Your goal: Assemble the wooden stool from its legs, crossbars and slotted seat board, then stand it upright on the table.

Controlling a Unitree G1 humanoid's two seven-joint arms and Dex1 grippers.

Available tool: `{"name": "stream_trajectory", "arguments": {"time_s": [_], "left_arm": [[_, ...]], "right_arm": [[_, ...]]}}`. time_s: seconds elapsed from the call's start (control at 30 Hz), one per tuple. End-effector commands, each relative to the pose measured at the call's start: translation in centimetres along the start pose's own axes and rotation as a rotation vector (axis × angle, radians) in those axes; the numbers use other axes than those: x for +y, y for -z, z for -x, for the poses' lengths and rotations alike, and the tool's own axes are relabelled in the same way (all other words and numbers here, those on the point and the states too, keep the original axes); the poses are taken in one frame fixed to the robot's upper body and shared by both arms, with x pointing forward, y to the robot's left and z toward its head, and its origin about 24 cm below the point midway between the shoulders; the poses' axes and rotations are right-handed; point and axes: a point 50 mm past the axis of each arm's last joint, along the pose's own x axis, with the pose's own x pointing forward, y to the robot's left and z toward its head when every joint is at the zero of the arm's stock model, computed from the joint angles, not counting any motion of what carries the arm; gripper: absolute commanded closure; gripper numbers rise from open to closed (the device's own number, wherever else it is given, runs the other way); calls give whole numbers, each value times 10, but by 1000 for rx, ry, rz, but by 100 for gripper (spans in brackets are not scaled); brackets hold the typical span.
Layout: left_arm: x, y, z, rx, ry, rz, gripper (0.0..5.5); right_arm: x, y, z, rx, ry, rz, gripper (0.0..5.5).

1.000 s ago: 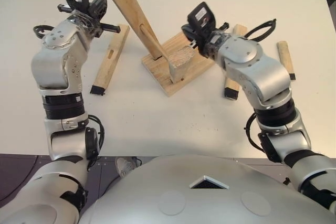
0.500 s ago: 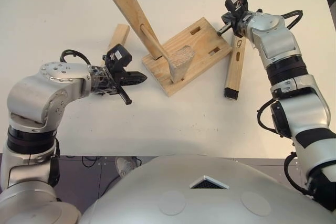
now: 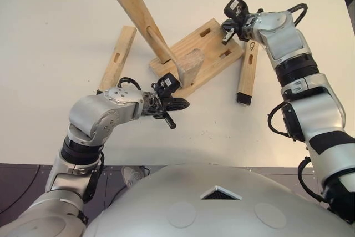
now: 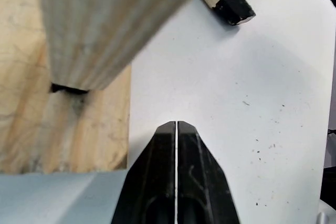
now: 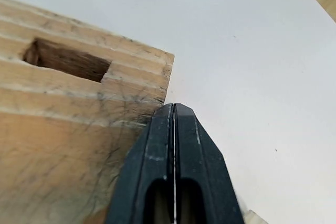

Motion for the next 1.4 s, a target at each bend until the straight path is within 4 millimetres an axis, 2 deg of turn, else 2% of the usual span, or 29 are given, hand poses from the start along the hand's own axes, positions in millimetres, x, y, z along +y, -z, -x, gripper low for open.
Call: {"name": "stream_trajectory", "arguments": {"time_s": [0.03, 0.13, 0.3, 0.5, 0.7, 0.87, 1.0, 1.1, 1.2, 1.27, 1.33, 1.4], "left_arm": [[10, 9, 11, 68, -99, -24, 550], [17, 15, 26, 100, -145, -31, 550], [35, 19, 43, 134, -240, -37, 550], [49, 21, 48, 121, -285, -29, 550], [55, 11, 56, 83, -306, -43, 550], [66, 6, 45, 42, -354, -43, 550], [79, -8, 48, -31, -426, -47, 550], [81, -19, 63, -103, -412, -33, 550], [78, -31, 96, -172, -387, -57, 550], [74, -36, 111, -190, -372, -75, 550], [67, -32, 119, -150, -335, -100, 550], [54, -21, 121, -68, -260, -132, 550]], "right_arm": [[22, 12, 7, 65, -156, 60, 549], [31, 23, 24, 141, -212, 247, 549], [35, 17, 46, 139, -279, 333, 549], [60, 26, 48, 147, -407, 374, 549], [68, 9, 56, 68, -486, 340, 549], [87, 8, 59, 45, -586, 352, 549], [89, 3, 61, 13, -605, 318, 549], [79, -11, 63, -60, -576, 241, 549], [42, -39, 65, -195, -474, 55, 549], [20, -52, 65, -271, -422, -80, 549], [1, -56, 57, -289, -317, -166, 549], [-8, -46, 38, -233, -217, -166, 549]]}}
